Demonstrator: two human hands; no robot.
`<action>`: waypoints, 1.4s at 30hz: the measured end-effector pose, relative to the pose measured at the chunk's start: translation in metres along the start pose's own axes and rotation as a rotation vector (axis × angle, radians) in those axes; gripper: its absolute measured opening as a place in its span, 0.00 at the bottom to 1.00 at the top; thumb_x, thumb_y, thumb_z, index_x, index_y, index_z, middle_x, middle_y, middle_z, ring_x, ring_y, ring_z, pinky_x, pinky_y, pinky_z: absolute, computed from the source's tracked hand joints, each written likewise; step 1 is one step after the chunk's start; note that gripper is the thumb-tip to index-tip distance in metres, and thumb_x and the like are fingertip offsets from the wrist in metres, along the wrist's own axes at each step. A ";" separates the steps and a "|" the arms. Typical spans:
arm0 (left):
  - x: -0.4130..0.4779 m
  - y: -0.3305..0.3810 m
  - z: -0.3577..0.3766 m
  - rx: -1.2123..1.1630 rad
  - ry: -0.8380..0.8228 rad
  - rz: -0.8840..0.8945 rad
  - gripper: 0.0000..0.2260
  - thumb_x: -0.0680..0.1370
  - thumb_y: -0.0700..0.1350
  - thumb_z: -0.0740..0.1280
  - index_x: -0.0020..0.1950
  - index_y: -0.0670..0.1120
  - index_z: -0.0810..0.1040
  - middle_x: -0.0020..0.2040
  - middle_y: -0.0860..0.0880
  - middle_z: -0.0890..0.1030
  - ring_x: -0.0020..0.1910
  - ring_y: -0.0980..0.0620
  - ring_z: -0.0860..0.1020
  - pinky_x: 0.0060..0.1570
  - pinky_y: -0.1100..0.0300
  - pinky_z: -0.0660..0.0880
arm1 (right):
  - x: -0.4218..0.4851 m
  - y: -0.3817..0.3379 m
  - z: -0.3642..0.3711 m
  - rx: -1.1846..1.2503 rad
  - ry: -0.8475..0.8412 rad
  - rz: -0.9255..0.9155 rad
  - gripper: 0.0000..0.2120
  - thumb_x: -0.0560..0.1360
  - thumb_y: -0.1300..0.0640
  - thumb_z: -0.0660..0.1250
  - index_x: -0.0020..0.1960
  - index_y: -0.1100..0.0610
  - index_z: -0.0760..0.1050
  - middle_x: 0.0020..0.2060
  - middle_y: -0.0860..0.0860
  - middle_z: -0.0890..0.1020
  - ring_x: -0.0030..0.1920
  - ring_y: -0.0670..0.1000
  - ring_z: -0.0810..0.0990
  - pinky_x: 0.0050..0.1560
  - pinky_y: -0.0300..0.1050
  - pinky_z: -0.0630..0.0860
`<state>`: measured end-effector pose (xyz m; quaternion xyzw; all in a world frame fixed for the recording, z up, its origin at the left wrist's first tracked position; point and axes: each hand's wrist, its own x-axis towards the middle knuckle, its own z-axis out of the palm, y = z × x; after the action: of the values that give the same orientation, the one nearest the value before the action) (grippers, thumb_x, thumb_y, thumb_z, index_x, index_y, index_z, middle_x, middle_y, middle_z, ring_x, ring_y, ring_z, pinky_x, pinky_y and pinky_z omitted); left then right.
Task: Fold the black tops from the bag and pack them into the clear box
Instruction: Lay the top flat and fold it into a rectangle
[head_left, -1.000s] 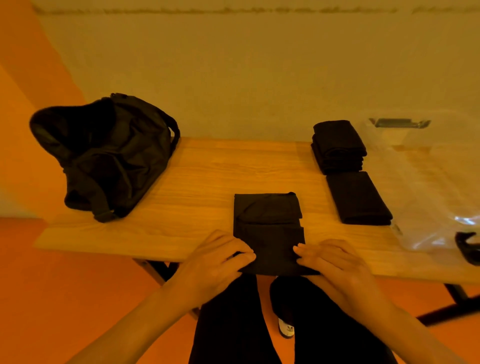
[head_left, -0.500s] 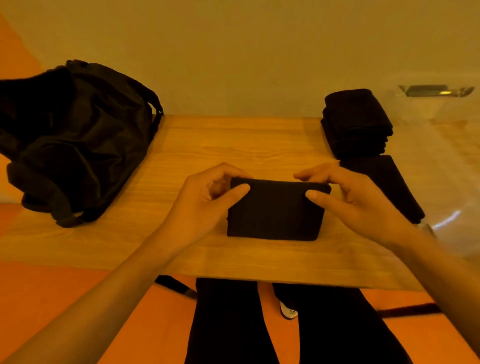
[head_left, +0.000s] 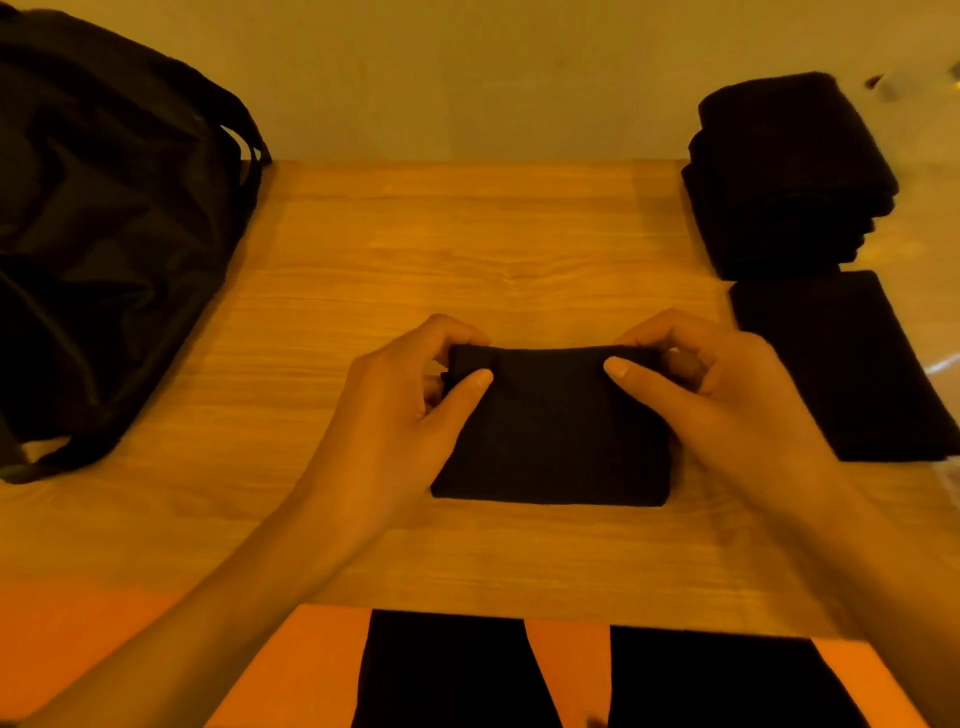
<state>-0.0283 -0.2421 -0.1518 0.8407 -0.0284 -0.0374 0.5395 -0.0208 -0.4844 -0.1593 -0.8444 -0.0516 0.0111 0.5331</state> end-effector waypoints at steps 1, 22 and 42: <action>-0.001 -0.001 0.002 0.037 0.020 0.000 0.07 0.80 0.44 0.70 0.56 0.54 0.80 0.46 0.59 0.80 0.43 0.56 0.84 0.39 0.52 0.83 | 0.000 0.003 0.001 -0.036 0.037 -0.002 0.08 0.72 0.44 0.71 0.49 0.46 0.81 0.40 0.46 0.84 0.42 0.46 0.84 0.44 0.48 0.82; -0.013 -0.010 0.028 0.883 -0.184 0.297 0.36 0.81 0.66 0.36 0.84 0.47 0.50 0.84 0.49 0.52 0.82 0.55 0.45 0.79 0.57 0.42 | -0.018 -0.015 0.040 -0.785 -0.230 -0.144 0.34 0.79 0.39 0.33 0.82 0.49 0.48 0.81 0.47 0.51 0.80 0.43 0.43 0.77 0.40 0.37; -0.012 -0.024 0.030 0.925 -0.109 0.260 0.38 0.79 0.69 0.40 0.84 0.48 0.52 0.83 0.49 0.53 0.82 0.52 0.47 0.81 0.50 0.47 | -0.018 -0.002 0.045 -0.814 -0.159 -0.141 0.35 0.80 0.36 0.35 0.82 0.51 0.48 0.81 0.48 0.54 0.80 0.45 0.47 0.76 0.41 0.41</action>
<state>-0.0426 -0.2584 -0.1853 0.9787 -0.1750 0.0029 0.1069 -0.0425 -0.4451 -0.1775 -0.9771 -0.1503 0.0183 0.1498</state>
